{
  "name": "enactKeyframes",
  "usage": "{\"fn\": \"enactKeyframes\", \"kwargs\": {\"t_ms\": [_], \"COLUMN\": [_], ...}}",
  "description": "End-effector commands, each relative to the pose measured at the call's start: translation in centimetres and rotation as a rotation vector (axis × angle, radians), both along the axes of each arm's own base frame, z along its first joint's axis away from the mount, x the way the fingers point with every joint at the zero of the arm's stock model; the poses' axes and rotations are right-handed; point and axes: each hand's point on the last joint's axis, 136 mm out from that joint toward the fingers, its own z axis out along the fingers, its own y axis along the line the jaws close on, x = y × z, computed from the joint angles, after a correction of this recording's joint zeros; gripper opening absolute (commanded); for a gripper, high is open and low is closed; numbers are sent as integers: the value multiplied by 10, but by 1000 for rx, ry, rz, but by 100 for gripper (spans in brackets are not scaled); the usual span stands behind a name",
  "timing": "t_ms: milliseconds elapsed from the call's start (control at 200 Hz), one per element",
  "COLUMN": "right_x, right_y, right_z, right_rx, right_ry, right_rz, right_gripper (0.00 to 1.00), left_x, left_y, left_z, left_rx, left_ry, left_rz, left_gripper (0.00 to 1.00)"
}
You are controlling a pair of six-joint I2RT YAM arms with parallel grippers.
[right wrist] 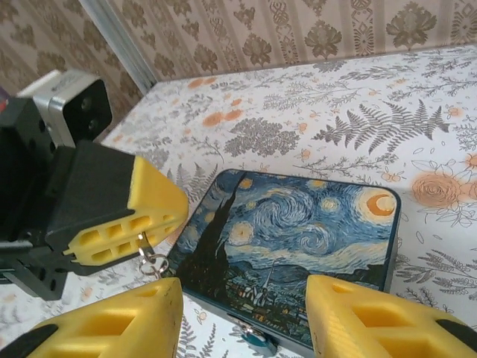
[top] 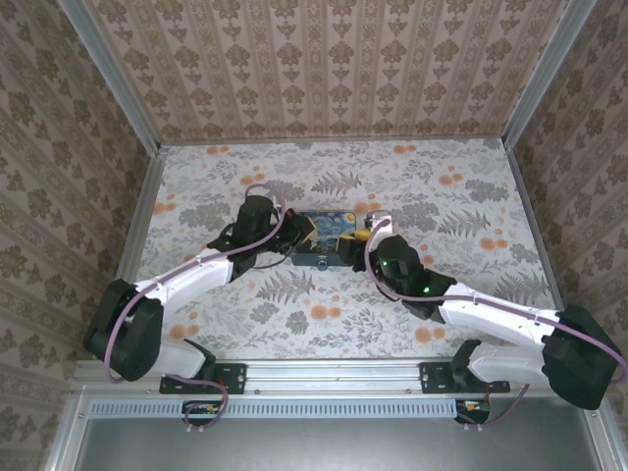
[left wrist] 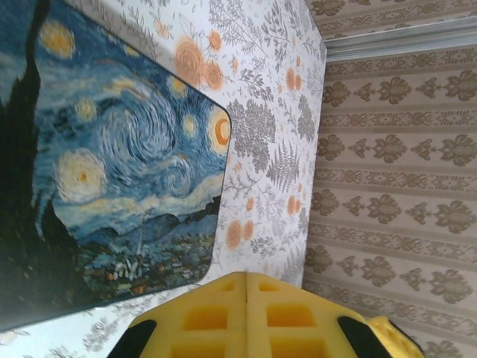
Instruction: Unlock the padlock with the key
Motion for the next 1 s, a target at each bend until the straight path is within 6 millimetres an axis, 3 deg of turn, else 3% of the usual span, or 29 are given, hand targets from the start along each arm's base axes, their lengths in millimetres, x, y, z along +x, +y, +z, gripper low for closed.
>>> {"fn": "enactKeyframes", "kwargs": {"t_ms": [0,245,430,455,670,825,995], "right_x": [-5,9,21,24,34,34,31], "right_y": [7,22,38,42,52,58,70], "right_z": [3,12,26,18,13,-2,-5], "right_rx": [219,587,827,839,1018,1075,1144], "right_ry": [108,240,276,300,356,409,442], "right_rz": [40,77,113,109,111,78,79], "right_gripper": [50,53,56,57,60,61,65], "left_x": [8,8,8,9,13,16,18], "left_y": [6,9,12,12,13,16,17], "left_z": [25,55,60,60,55,52,52], "left_rx": [30,18,-2,-7,-66,-110,-127], "left_ry": [-193,-444,-501,-502,-488,-492,-502], "left_rz": [-33,-80,-66,-62,-19,34,60], "left_gripper": [0,0,0,0,0,0,0]}}
